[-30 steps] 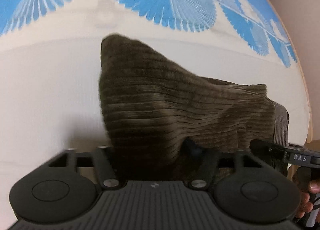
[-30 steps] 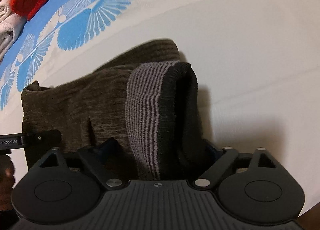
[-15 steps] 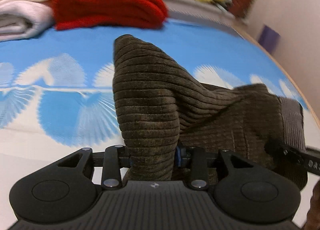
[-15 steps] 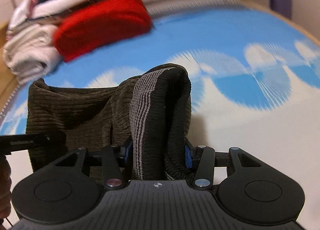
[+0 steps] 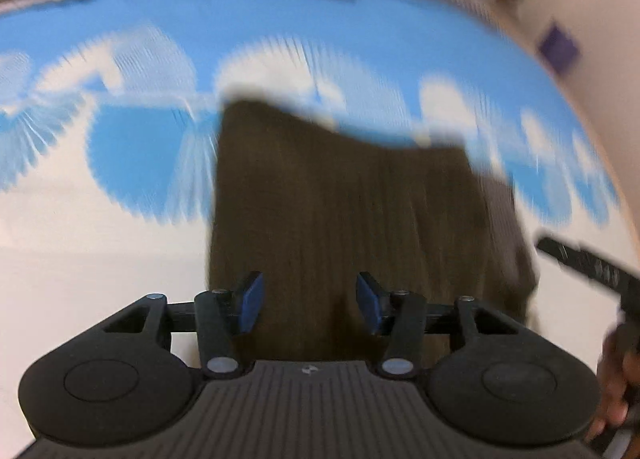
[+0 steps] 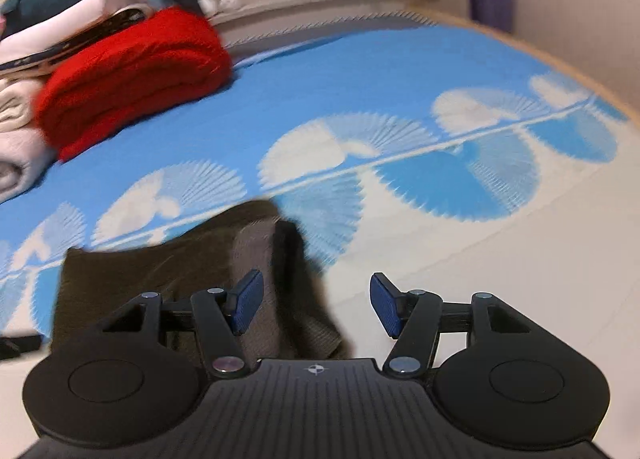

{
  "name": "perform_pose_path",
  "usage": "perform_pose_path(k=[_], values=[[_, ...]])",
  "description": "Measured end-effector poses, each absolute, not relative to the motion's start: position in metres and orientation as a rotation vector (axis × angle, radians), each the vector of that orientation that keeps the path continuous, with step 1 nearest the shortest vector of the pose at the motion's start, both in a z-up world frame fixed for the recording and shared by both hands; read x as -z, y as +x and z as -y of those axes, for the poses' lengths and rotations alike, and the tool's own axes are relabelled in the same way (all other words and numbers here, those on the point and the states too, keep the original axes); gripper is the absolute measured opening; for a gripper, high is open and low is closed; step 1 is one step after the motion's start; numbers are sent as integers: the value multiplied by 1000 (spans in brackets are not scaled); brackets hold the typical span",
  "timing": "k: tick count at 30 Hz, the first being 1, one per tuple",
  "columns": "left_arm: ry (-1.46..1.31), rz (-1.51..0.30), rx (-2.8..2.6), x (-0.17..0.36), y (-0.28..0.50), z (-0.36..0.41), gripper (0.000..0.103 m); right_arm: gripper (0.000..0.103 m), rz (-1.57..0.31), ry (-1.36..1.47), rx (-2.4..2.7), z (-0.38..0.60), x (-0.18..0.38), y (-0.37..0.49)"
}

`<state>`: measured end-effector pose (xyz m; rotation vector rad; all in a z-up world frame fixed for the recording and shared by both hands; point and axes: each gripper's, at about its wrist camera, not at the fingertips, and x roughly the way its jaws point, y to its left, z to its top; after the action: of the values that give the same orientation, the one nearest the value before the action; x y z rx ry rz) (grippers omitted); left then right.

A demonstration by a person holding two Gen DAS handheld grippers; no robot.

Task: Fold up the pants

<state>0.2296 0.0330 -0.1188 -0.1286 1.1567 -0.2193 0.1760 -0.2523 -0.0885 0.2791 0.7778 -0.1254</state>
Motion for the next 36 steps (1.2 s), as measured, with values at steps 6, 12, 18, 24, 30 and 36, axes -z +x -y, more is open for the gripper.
perform_pose_path(k=[6,12,18,24,30,36], values=[[234,-1157,210,136,188,15,59,81,-1031,231,152,247,135,177],[216,-961,130,74,149,0,86,73,-923,77,184,239,82,152],[177,-681,57,3,80,-4,95,95,-610,78,-13,233,6,76],[165,-653,77,12,27,21,102,100,-479,88,-69,234,-9,17],[176,-726,52,18,31,23,103,100,-522,64,-76,227,-6,5],[33,-845,2,35,46,-3,102,102,-566,39,-59,221,1,10]])
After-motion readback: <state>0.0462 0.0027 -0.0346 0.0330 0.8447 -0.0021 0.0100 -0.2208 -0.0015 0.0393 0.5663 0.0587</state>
